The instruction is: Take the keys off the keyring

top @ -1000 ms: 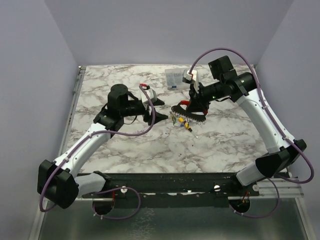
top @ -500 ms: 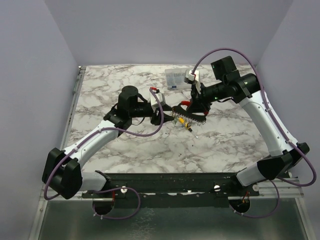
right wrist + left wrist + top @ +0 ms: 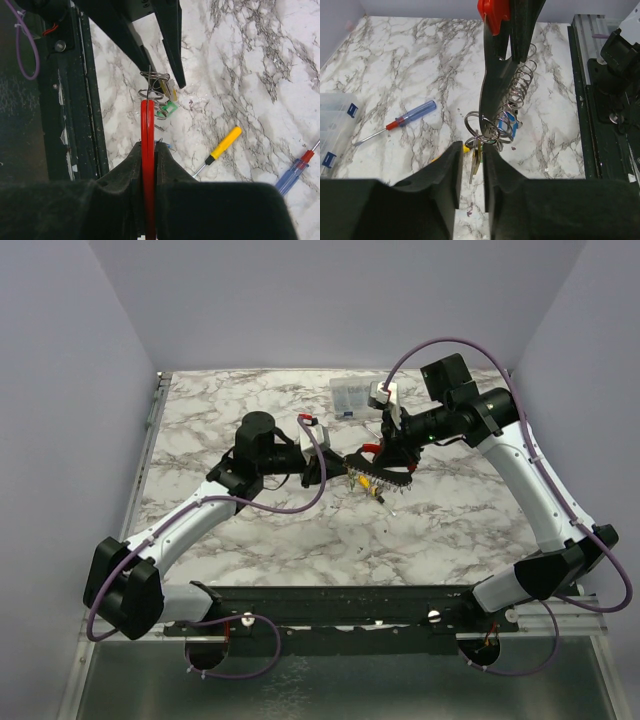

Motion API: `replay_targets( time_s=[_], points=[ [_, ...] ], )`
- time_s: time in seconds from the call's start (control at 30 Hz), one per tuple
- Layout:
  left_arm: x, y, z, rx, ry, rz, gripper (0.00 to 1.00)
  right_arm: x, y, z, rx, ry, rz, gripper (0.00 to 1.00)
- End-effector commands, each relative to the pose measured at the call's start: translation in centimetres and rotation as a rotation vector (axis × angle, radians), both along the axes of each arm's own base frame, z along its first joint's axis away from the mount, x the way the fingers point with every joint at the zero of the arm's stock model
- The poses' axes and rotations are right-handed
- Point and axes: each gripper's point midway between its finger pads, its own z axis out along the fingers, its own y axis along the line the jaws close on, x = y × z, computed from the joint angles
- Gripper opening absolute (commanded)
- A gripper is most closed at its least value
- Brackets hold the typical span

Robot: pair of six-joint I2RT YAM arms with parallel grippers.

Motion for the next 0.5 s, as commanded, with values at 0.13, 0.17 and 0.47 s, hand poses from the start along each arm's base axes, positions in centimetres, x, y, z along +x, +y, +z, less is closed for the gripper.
replay_targets(
  time_s=[0.13,0.17,0.47],
  points=[
    [-0.5,0.0,0.1,-0.014,-0.009,-0.012,0.4,-0.7,0.5,1.7,0.056,-0.024,0.022,0.01],
    [-0.4,0.0,0.1,-0.014,-0.011,-0.008,0.4,-0.8,0.5,1.8,0.058,-0.025,0.022,0.01],
    [0.3,-0.7,-0.2,-0.009,-0.021,0.021,0.4,-0.8,1.0,2.0,0.08,-0.009,0.028,0.01]
  ],
)
